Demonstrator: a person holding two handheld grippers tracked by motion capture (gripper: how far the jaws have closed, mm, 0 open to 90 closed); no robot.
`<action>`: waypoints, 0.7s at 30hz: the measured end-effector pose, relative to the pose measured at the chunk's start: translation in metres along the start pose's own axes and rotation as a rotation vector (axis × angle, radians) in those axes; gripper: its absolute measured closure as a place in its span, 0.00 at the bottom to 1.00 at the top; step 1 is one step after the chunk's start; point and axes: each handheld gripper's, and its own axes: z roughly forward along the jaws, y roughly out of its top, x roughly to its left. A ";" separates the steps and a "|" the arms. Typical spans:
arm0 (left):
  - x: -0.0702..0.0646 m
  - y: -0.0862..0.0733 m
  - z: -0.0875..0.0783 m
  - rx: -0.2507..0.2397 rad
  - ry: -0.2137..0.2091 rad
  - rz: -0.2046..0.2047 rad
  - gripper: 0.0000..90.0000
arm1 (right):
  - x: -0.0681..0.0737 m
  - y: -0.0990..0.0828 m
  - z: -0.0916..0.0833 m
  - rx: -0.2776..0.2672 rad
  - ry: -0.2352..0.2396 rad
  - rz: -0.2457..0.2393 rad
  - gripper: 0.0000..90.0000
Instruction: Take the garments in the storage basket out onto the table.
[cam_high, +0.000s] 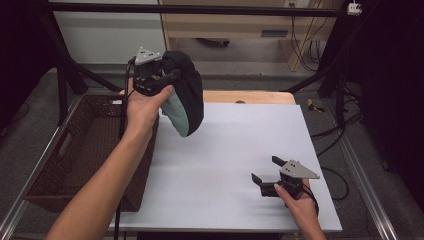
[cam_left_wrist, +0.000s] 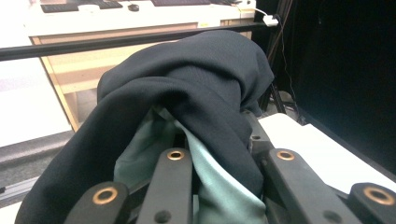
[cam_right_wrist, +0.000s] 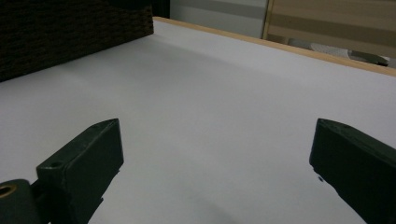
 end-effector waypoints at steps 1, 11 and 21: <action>-0.001 -0.002 0.002 0.005 -0.002 0.002 0.86 | 0.000 0.000 0.000 0.000 -0.001 0.001 0.03; -0.017 -0.016 0.017 0.047 -0.035 0.030 0.86 | 0.000 0.000 -0.001 -0.001 0.000 0.007 0.03; -0.030 -0.023 0.028 0.073 -0.063 0.059 0.86 | -0.001 0.000 0.000 0.003 0.004 0.009 0.03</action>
